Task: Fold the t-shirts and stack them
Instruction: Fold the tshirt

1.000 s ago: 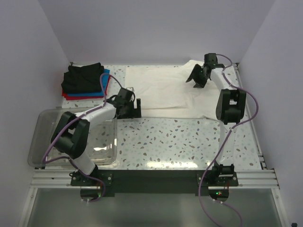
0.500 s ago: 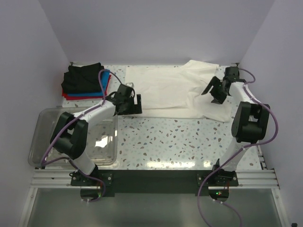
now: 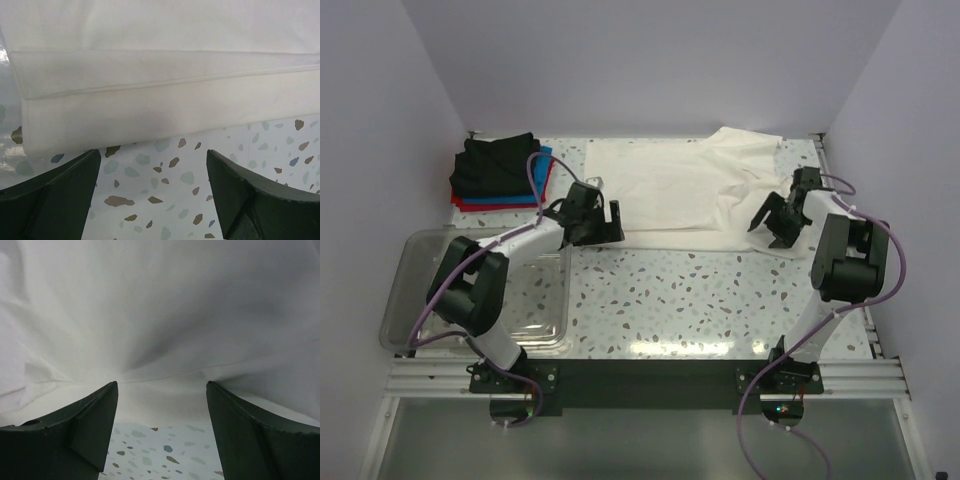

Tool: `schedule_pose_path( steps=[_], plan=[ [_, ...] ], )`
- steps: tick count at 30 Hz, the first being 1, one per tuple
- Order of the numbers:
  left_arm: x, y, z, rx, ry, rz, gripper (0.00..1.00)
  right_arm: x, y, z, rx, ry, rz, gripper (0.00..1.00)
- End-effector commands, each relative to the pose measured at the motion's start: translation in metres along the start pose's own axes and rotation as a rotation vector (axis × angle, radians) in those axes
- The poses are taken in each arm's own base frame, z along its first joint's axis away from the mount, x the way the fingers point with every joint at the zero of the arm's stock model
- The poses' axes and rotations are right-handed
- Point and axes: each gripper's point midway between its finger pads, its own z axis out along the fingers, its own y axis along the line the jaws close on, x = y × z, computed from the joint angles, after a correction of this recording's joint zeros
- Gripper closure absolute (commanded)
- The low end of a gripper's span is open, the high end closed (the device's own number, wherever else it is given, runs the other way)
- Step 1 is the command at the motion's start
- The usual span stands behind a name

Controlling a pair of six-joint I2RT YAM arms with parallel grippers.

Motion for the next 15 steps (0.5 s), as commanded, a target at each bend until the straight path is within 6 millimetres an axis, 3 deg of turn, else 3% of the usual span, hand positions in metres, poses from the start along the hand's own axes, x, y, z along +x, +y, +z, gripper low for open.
schedule_pose_path(
  steps=[1,10,15],
  plan=[
    [0.008,0.003,0.010,0.019,-0.002,-0.029,0.08,0.000,-0.030,0.005,0.085,-0.002,-0.001,0.25],
    [0.039,0.013,0.020,0.005,0.042,-0.017,0.08,0.000,-0.070,0.002,0.195,0.003,-0.013,0.25],
    [0.046,0.012,0.012,-0.004,0.045,-0.012,0.08,-0.003,-0.073,-0.012,0.215,-0.016,-0.052,0.25]
  ],
)
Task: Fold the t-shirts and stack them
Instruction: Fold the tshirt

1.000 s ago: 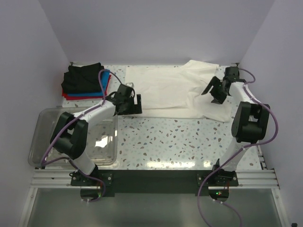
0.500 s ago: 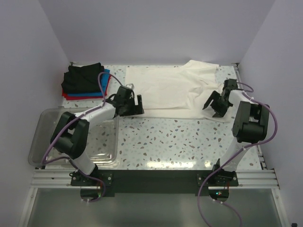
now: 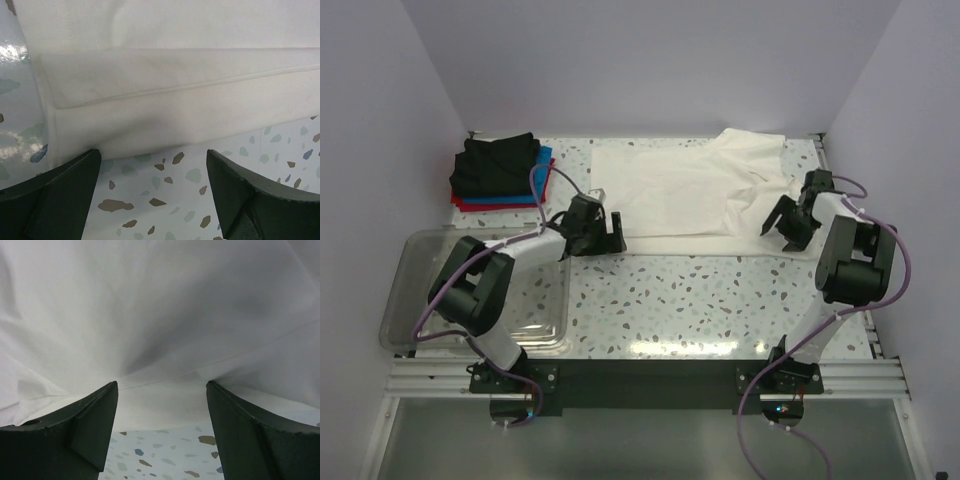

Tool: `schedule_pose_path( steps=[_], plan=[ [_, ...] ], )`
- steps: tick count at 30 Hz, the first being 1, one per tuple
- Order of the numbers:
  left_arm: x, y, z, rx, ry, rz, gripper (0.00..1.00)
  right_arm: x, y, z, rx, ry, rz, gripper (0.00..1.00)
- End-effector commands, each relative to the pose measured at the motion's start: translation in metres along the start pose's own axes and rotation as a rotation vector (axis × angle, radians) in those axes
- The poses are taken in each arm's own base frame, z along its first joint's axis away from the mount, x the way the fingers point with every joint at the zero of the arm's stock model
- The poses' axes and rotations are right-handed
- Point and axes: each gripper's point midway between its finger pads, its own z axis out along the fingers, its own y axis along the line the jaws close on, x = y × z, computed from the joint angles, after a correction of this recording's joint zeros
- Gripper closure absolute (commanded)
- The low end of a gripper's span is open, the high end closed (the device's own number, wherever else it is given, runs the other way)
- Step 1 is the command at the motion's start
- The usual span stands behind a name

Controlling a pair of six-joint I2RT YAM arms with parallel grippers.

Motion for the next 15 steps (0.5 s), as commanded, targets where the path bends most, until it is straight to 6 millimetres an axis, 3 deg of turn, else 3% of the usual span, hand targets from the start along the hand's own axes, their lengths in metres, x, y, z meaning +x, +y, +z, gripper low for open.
schedule_pose_path(
  steps=[1,8,12,15],
  plan=[
    [0.012,0.006,-0.009,-0.029,0.016,-0.013,0.08,0.010,-0.037,-0.007,0.138,0.015,-0.051,0.25],
    [-0.022,-0.019,-0.038,0.020,-0.067,-0.010,0.08,-0.014,-0.021,-0.055,0.099,-0.124,-0.050,0.25],
    [-0.036,-0.031,-0.045,0.037,-0.104,-0.002,0.08,-0.021,0.002,-0.080,0.046,-0.192,-0.069,0.25],
    [-0.036,-0.033,-0.041,0.037,-0.094,-0.007,0.08,-0.012,0.028,-0.089,0.010,-0.205,-0.126,0.25]
  ],
)
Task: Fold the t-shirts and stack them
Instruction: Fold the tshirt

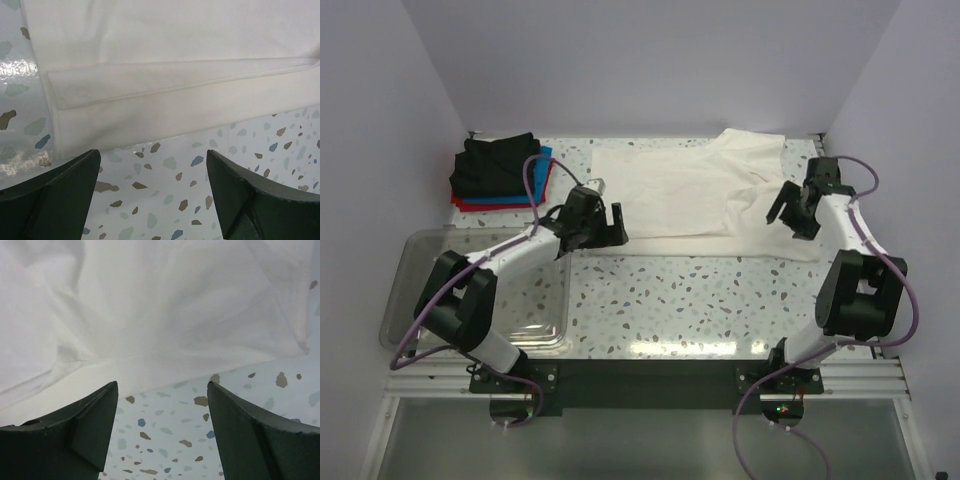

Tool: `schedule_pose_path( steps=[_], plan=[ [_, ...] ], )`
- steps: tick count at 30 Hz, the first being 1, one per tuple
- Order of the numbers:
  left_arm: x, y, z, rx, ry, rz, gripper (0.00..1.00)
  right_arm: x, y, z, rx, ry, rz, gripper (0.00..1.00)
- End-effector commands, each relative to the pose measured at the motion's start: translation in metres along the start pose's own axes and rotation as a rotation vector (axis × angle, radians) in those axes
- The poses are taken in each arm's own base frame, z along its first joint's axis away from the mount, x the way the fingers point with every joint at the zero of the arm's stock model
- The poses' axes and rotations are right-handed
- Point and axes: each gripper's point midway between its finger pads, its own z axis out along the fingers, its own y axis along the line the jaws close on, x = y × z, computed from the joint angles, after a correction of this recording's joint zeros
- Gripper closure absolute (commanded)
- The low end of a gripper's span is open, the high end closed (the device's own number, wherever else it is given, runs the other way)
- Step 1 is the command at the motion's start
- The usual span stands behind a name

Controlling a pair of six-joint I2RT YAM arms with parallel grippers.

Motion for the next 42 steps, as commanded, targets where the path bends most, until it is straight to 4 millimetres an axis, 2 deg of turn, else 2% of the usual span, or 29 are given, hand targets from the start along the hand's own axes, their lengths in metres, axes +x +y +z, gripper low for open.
schedule_pose_path(
  steps=[1,5,6,9,14,18,22,26,32,34,42],
  plan=[
    [-0.014,-0.014,-0.002,0.014,-0.030,-0.018,0.09,0.001,0.039,-0.024,-0.057,-0.044,-0.078,0.25],
    [-0.012,-0.027,0.004,0.029,-0.020,0.002,0.09,0.025,0.076,-0.025,-0.137,-0.020,-0.124,0.26],
    [-0.013,-0.036,0.007,0.041,-0.019,0.022,0.09,0.040,0.088,-0.022,-0.159,0.006,-0.147,0.26],
    [-0.017,-0.045,0.015,0.010,-0.032,0.076,0.09,0.060,0.101,-0.013,-0.182,0.040,-0.173,0.27],
    [-0.022,-0.064,0.025,0.019,-0.030,0.139,0.12,0.073,0.114,0.002,-0.213,0.055,-0.208,0.29],
    [-0.017,-0.088,0.031,0.064,-0.005,0.163,0.12,0.078,0.114,0.018,-0.200,0.080,-0.227,0.30],
    [0.000,-0.109,0.037,0.110,0.030,0.175,0.12,0.085,0.110,0.036,-0.167,0.113,-0.233,0.30],
    [0.016,-0.131,0.042,0.167,0.064,0.186,0.12,0.087,0.104,0.048,-0.127,0.120,-0.235,0.31],
    [0.024,-0.162,0.056,0.239,0.082,0.196,0.11,0.096,0.100,0.062,-0.108,0.154,-0.217,0.31],
    [0.028,-0.162,0.066,0.231,0.088,0.196,0.11,0.096,0.102,0.062,-0.116,0.153,-0.212,0.31],
    [0.024,-0.165,0.084,0.231,0.057,0.195,0.11,0.103,0.094,0.064,-0.098,0.172,-0.220,0.32]
  ],
)
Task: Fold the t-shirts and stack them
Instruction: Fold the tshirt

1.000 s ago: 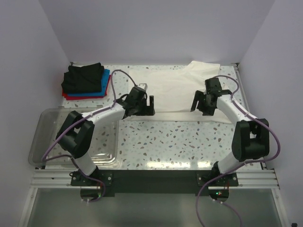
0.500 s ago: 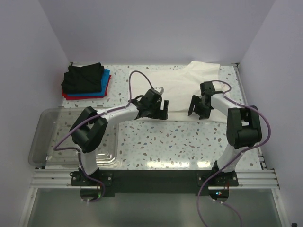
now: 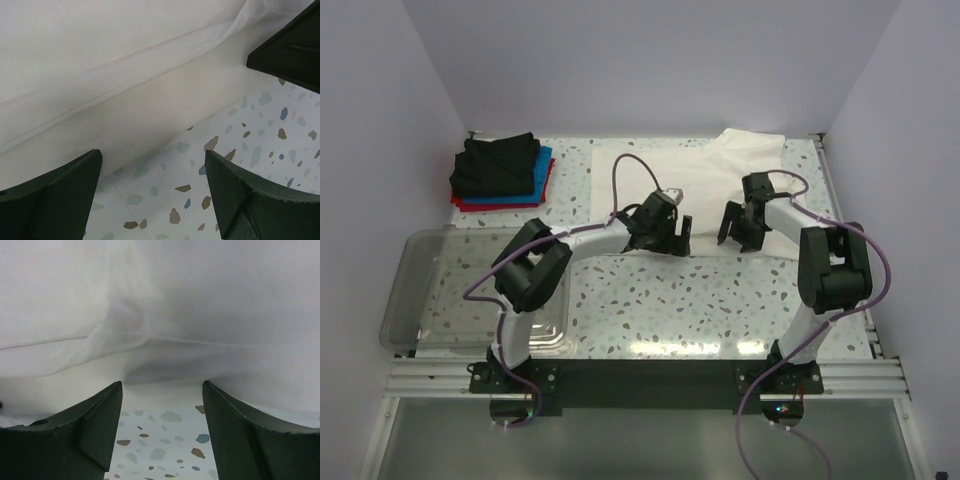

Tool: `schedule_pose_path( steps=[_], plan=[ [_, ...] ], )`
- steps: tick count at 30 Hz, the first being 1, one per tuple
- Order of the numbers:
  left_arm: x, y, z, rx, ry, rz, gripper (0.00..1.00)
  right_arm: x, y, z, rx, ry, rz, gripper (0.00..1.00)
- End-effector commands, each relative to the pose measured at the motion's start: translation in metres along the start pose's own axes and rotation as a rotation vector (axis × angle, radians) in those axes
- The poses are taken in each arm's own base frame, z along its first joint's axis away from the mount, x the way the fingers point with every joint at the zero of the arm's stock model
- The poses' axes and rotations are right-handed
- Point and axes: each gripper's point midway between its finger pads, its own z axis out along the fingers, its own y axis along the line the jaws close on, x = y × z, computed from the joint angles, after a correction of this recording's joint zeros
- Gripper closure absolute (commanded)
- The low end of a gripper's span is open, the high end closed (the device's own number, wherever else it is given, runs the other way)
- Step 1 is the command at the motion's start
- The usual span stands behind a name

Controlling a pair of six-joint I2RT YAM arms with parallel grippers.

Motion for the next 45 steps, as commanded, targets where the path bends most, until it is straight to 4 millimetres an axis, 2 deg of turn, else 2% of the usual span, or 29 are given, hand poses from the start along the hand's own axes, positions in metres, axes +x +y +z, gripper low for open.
schedule_pose_path(
  steps=[1,10,20,28,38,40,45],
  plan=[
    [-0.029,-0.015,0.005,0.041,-0.086,-0.008,0.11,0.008,-0.005,0.014,0.014,0.014,0.001,0.32],
    [-0.036,-0.002,0.012,-0.017,-0.127,0.026,0.11,0.015,-0.009,0.013,0.026,0.028,-0.008,0.32],
    [-0.048,0.000,0.014,-0.011,-0.166,0.029,0.11,0.029,-0.016,0.015,0.036,0.056,-0.013,0.32],
    [-0.062,0.006,0.018,-0.030,-0.198,0.079,0.10,0.032,-0.017,0.014,0.038,0.062,-0.022,0.32],
    [-0.078,0.024,0.025,-0.086,-0.216,0.140,0.09,0.040,-0.021,0.015,0.044,0.083,-0.027,0.32],
    [-0.086,0.028,0.025,-0.097,-0.226,0.151,0.09,0.042,-0.022,0.015,0.045,0.088,-0.027,0.33],
    [-0.096,0.045,0.028,-0.135,-0.230,0.152,0.10,0.043,-0.022,0.015,0.045,0.092,-0.025,0.33]
  ],
)
